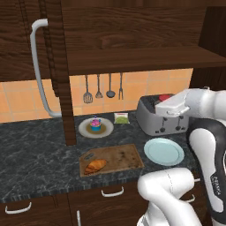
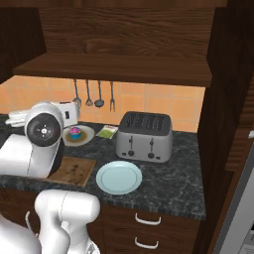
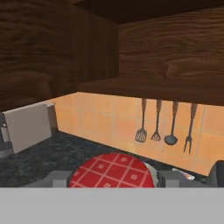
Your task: From the different types of pastries on the counter, select a croissant and place it on the cutting board. Then retrieve a jar of jam from the cabinet and place it alongside the croissant on the cutting board.
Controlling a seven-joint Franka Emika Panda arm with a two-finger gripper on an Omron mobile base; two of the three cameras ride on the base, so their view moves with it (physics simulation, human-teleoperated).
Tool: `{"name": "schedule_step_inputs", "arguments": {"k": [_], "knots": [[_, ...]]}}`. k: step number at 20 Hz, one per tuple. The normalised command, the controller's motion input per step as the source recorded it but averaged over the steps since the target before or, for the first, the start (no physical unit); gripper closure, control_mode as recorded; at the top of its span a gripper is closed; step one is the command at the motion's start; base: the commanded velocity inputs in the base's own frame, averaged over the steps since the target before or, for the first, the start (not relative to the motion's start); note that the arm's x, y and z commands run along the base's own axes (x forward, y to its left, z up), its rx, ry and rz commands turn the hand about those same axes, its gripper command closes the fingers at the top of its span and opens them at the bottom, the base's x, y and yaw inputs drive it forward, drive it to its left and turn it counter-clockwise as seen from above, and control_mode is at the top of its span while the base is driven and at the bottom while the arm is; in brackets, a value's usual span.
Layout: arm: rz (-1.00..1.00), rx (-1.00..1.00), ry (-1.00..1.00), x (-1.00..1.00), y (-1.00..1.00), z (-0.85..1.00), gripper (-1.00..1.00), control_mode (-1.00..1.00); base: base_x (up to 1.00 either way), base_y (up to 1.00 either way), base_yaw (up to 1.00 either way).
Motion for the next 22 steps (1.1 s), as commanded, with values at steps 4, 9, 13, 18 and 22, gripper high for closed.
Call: {"name": "schedule_step_inputs", "arguments": {"k": [4, 9, 13, 18, 22], "knots": [[0.18, 0.14, -0.36, 0.00, 0.08, -1.00, 1.00, -1.00, 0.00, 0.00, 0.00], [0.15, 0.13, -0.19, 0.00, 0.07, -0.65, 1.00, -1.00, 0.00, 0.00, 0.00], [0.01, 0.37, -0.26, 0.32, 0.36, -1.00, 1.00, -1.00, 0.00, 0.00, 0.00], [0.12, 0.19, -0.03, 0.26, 0.65, -0.62, 1.00, -1.00, 0.00, 0.00, 0.00], [0.15, 0.03, 0.12, 0.11, 0.61, -0.57, 1.00, -1.00, 0.00, 0.00, 0.00]]}}
